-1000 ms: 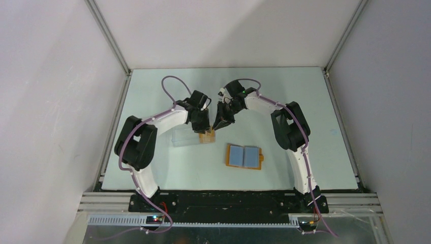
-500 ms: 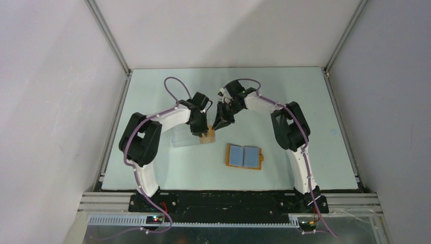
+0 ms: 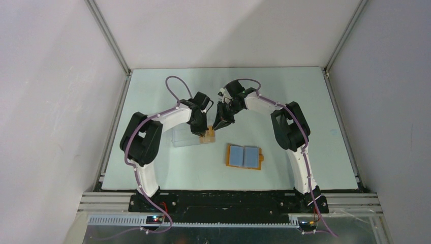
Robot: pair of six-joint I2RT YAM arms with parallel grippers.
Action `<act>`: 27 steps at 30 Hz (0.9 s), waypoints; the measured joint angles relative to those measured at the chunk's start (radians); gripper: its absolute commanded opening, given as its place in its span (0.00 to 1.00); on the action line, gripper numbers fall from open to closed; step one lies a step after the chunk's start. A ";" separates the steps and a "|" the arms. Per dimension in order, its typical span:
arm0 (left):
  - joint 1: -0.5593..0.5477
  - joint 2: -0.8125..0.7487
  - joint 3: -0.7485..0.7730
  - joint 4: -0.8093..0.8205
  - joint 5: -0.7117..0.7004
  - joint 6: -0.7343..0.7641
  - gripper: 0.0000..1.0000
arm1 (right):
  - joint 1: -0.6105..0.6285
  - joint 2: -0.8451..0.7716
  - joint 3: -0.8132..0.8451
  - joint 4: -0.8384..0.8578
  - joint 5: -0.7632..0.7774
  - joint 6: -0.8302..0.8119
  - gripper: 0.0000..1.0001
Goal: Put the credit cards into the card holder
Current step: Pick up the credit card from the storage box.
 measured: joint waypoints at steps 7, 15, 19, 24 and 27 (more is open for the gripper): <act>-0.020 -0.007 0.000 -0.010 -0.040 0.006 0.07 | 0.000 0.000 0.000 0.000 0.000 0.000 0.04; -0.052 -0.009 0.007 -0.025 -0.047 0.007 0.07 | 0.000 0.000 0.000 0.000 0.000 0.000 0.04; -0.061 -0.009 0.029 -0.033 -0.056 0.006 0.22 | 0.000 0.000 0.000 0.000 0.000 0.000 0.04; -0.053 -0.009 0.038 -0.036 -0.061 0.002 0.38 | 0.000 0.000 0.000 0.000 0.000 0.000 0.04; -0.037 -0.009 0.038 -0.040 -0.058 0.002 0.38 | 0.000 0.000 0.000 0.000 -0.001 0.000 0.04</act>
